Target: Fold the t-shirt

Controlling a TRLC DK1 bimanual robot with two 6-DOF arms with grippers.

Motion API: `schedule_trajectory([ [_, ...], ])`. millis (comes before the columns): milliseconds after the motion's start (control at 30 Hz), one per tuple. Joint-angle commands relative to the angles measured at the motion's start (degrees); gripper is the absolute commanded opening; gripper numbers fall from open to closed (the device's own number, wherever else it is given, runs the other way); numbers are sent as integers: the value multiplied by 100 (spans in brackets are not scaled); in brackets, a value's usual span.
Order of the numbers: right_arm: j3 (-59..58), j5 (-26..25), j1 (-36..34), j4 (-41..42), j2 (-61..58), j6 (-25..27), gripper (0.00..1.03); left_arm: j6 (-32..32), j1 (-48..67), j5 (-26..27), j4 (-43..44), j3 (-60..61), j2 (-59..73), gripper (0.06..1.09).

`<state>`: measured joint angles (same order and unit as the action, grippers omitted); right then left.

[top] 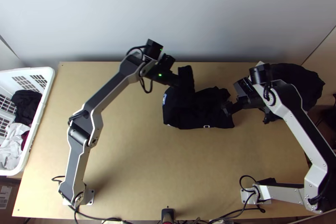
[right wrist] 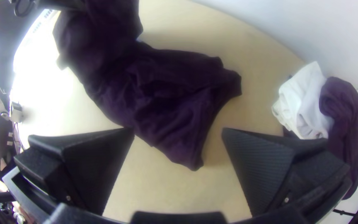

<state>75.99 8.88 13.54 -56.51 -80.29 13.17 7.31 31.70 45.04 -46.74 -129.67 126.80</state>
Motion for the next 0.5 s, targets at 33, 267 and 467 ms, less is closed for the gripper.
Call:
schedule_trajectory([
  [33, -189, 8, -176, -44, 427, -104, 98, 429, 407, -12, 886, -6, 389, 9],
  [267, -383, -1, -255, -44, 655, -86, 98, 719, 627, -56, 1466, 55, 749, 9],
  [467, -664, -1, -370, -44, 875, -34, 98, 974, 767, -109, 2081, 29, 1171, 9],
])
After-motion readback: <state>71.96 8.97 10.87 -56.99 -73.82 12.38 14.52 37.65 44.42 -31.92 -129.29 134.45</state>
